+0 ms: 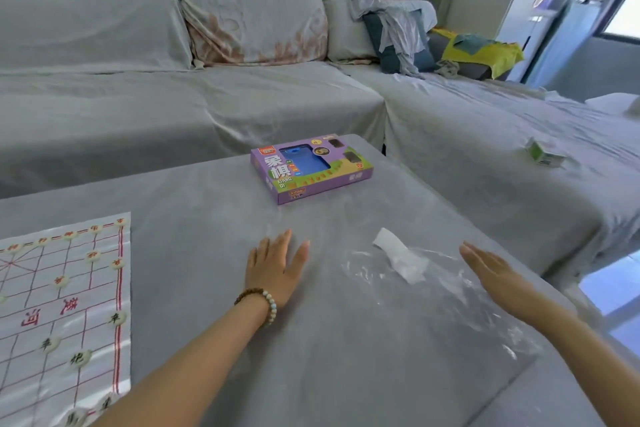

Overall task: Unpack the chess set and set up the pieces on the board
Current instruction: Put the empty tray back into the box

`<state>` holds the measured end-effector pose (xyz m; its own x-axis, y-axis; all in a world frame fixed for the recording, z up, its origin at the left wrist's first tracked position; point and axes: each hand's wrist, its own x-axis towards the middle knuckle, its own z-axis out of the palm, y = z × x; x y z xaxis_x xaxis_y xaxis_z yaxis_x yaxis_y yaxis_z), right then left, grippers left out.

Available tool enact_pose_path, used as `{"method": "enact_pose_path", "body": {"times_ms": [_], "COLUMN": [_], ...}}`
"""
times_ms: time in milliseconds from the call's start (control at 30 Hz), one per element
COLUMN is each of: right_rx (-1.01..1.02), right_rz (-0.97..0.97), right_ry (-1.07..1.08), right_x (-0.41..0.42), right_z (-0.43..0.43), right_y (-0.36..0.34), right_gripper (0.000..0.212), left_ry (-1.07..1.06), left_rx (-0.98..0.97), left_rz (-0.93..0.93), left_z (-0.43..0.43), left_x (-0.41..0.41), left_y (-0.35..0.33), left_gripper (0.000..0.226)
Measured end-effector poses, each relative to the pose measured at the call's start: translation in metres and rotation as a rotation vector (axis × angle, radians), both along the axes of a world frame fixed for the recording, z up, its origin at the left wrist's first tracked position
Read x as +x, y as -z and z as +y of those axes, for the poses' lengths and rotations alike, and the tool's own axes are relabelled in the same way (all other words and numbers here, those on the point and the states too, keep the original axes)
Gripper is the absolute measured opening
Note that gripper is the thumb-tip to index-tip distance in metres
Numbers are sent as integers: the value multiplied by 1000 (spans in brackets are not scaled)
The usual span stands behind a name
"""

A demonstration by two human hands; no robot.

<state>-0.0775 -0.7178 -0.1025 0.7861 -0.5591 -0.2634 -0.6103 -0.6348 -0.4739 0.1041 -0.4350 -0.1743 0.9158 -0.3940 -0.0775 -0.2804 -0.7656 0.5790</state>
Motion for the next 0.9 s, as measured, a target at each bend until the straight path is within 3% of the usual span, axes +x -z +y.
{"method": "enact_pose_path", "body": {"times_ms": [100, 200, 334, 500, 567, 634, 734, 867, 901], "right_rx": [132, 290, 607, 1021, 1216, 1297, 1204, 721, 697], "right_rz": [-190, -307, -379, -450, -528, -570, -648, -936, -951], "right_ry": [-10, -51, -42, 6, 35, 38, -3, -8, -13], "right_x": [-4, -1, -1, 11, 14, 16, 15, 7, 4], "right_z": [52, 107, 175, 223, 238, 249, 257, 260, 263], "right_y": [4, 3, 6, 7, -1, -13, -26, -37, -36], "right_gripper": [68, 62, 59, 77, 73, 63, 60, 51, 51], "left_ry": [16, -14, -35, -143, -229, -303, -479, -768, -813], "left_rx": [-99, -394, -765, -976, -1030, -1024, -950, -1144, -1203], "left_rz": [89, 315, 438, 442, 451, 390, 117, -126, -140], "left_z": [0, 0, 13, 15, 16, 18, 24, 44, 48], "left_x": [-33, -59, -93, -129, -134, -135, -129, -112, -109], "left_y": [-7, -28, -44, -42, -47, -57, -70, -89, -94], "left_gripper": [66, 95, 134, 130, 129, 112, 62, 49, 48]}}
